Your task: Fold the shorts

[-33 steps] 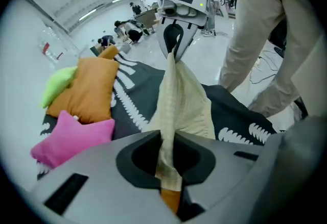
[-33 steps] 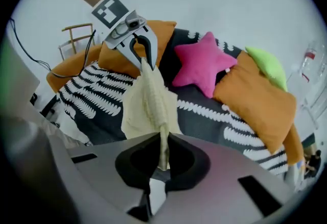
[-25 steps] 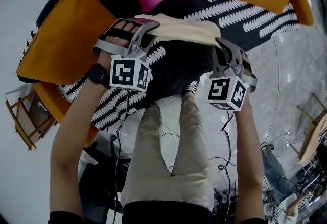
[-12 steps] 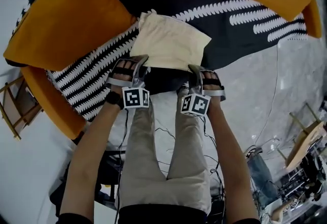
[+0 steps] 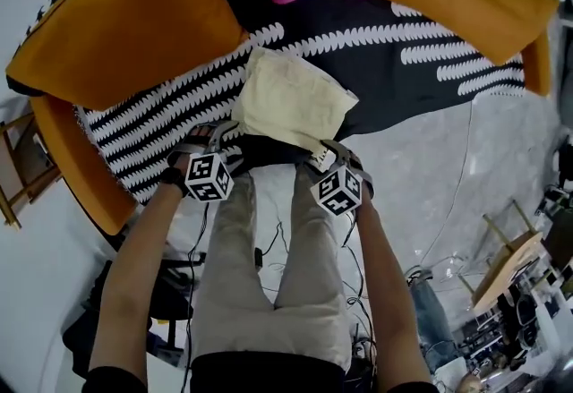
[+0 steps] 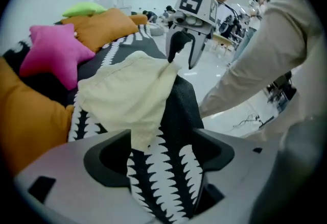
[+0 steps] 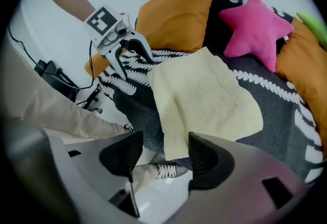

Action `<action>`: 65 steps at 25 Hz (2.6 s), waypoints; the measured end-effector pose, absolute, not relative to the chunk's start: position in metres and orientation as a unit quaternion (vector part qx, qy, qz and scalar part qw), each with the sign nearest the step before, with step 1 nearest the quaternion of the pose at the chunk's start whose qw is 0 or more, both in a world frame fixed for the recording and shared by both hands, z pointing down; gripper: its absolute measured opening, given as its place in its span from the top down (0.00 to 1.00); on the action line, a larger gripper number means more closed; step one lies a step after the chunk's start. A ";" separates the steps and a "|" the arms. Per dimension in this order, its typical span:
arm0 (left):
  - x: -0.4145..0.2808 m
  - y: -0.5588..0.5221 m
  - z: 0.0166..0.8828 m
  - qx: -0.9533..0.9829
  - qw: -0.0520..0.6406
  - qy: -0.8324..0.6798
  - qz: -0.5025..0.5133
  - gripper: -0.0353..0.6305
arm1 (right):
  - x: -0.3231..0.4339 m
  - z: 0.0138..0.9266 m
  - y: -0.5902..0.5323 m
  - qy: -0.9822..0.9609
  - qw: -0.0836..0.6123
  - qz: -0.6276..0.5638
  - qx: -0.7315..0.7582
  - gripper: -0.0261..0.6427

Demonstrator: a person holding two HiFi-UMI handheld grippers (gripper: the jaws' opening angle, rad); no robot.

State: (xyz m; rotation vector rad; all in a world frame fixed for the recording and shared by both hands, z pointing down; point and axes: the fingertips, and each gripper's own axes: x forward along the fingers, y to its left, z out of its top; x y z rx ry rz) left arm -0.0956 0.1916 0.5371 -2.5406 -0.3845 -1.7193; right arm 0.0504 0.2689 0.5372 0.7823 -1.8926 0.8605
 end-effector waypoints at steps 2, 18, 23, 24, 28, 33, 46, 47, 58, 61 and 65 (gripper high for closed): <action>-0.101 0.177 0.517 -0.841 -0.011 -0.089 -0.534 0.40 | 0.056 0.520 0.258 -0.764 0.426 0.350 0.334 0.53; 0.042 0.043 0.564 -0.834 -0.065 -0.005 -0.548 0.53 | 0.123 0.553 0.106 -0.725 0.442 0.336 0.407 0.91; 0.024 0.050 0.505 -0.862 -0.136 0.117 -0.474 0.57 | 0.126 0.518 0.121 -0.742 0.396 0.316 0.440 0.94; 0.010 0.060 0.499 -0.855 -0.184 0.145 -0.463 0.56 | 0.122 0.518 0.124 -0.744 0.403 0.309 0.434 0.94; -0.053 0.116 0.490 -0.792 -0.358 0.283 -0.404 0.56 | 0.100 0.522 0.127 -0.773 0.442 0.263 0.371 0.88; -0.110 0.177 0.495 -0.712 -0.472 0.395 -0.338 0.55 | 0.088 0.514 0.120 -0.787 0.481 0.236 0.305 0.78; -0.103 0.195 0.530 -0.604 -0.669 0.413 -0.131 0.42 | 0.037 0.515 -0.001 -0.808 0.474 0.312 0.157 0.52; -0.103 0.190 0.534 -0.599 -0.677 0.413 -0.114 0.42 | 0.031 0.527 -0.004 -0.804 0.483 0.316 0.144 0.50; -0.116 0.133 0.587 -0.559 -0.643 0.521 0.052 0.75 | 0.003 0.580 0.022 -0.821 0.442 0.337 0.132 0.74; -0.115 0.133 0.565 -0.550 -0.653 0.515 0.081 0.88 | -0.003 0.560 0.018 -0.818 0.418 0.379 0.111 0.89; -0.122 0.128 0.504 -0.571 -0.640 0.510 0.063 0.88 | -0.016 0.505 0.012 -0.819 0.383 0.423 0.066 0.90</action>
